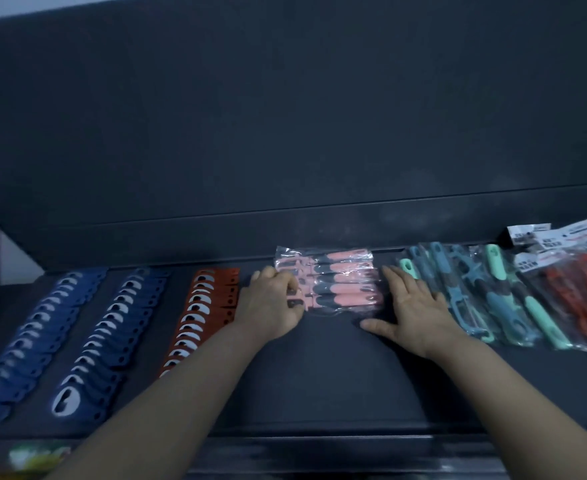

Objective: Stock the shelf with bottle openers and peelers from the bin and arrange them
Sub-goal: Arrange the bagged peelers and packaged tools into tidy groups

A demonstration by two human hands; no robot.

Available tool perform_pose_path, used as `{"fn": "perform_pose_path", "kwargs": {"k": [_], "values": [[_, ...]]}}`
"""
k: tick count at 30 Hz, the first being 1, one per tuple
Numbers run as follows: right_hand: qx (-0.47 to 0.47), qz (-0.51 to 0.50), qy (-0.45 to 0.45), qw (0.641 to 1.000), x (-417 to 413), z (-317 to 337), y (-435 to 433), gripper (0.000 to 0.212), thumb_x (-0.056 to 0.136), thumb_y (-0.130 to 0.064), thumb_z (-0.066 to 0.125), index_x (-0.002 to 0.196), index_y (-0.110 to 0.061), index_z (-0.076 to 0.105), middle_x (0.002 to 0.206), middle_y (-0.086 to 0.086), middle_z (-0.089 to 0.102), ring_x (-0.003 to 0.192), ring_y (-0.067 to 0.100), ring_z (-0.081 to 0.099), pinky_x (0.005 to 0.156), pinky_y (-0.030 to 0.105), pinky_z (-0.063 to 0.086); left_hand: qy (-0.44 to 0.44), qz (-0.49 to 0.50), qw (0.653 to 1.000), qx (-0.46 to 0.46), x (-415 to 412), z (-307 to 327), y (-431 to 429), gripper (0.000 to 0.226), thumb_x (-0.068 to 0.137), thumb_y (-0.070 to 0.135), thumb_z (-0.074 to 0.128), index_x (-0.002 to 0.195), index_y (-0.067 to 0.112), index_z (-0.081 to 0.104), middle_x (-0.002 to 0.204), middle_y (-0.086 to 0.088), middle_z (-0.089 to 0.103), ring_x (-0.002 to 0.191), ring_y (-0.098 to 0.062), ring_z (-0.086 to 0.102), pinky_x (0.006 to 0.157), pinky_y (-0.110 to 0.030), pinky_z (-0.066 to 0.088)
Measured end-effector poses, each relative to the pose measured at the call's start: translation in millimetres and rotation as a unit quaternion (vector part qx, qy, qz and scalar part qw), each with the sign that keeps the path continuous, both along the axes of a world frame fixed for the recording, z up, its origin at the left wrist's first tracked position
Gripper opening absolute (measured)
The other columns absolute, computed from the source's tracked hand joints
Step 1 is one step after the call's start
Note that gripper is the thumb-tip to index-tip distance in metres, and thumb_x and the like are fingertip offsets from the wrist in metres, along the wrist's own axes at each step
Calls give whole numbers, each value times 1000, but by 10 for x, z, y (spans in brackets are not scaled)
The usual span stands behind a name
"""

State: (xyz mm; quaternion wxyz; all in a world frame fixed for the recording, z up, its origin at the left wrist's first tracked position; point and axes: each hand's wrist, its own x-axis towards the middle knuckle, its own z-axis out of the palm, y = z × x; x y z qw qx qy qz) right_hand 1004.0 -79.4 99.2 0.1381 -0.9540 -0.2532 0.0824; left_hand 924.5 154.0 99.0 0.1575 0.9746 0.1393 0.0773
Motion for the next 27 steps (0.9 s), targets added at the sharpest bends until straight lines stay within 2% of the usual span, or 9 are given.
{"fn": "perform_pose_path", "kwargs": {"k": [1,3,4,6,9,14,17,21,27], "values": [[51,-7,12,999,11,46,-28,93,80,-68,53,151,-21,15,156,-3,18,142,18,23,112,43,27,-33,-1,999,7,39,37,-80,32,75,33,68,105,27,60,110,6,54,107,-18,49,88,-38,48],[146,-42,-43,988,63,137,-108,57,91,-43,55,140,-20,40,142,4,44,128,23,46,100,38,41,-111,-33,993,-8,156,152,-316,26,73,29,63,99,26,62,102,8,59,100,-17,53,85,-36,48],[147,-69,-85,983,107,188,-167,41,93,-29,53,133,-22,49,133,5,54,118,27,54,90,37,46,-118,-54,991,-20,220,221,-463,20,76,26,60,95,26,63,97,9,62,97,-15,55,84,-33,48],[95,-118,-131,980,188,268,-330,40,88,-12,50,123,-29,57,120,4,62,107,29,60,78,37,49,-71,-84,994,-26,343,340,-780,11,83,24,56,90,27,65,92,10,67,95,-14,59,79,-29,47],[26,-135,-111,984,304,260,-653,38,85,-12,52,113,-34,64,115,1,61,105,28,60,78,35,51,-9,-123,992,7,509,355,-1196,13,89,26,54,91,25,66,95,6,71,95,-19,63,75,-30,48],[22,-93,-74,993,378,205,-1005,27,86,-24,54,108,-35,65,112,-1,65,104,25,61,83,33,51,81,-100,990,56,658,251,-1679,28,92,34,56,99,8,64,103,-13,67,100,-31,62,76,-35,47],[35,-57,-59,996,415,161,-1105,27,87,-25,55,111,-32,64,109,1,69,101,25,63,83,34,52,105,-51,993,16,721,239,-1860,37,89,41,62,107,9,57,103,-10,66,97,-30,62,68,-32,41],[45,-37,-46,997,453,135,-1140,29,86,-22,54,113,-29,64,110,2,68,103,24,62,85,33,50,123,13,990,-73,758,229,-1966,46,80,34,71,111,10,49,104,-6,63,96,-26,61,71,-30,45],[95,20,-107,990,465,125,-1100,38,85,-15,54,121,-28,59,120,-3,58,113,23,52,90,34,46,125,90,975,-159,707,196,-1912,29,58,30,73,74,10,59,80,-13,64,79,-27,64,58,-29,44]]}}
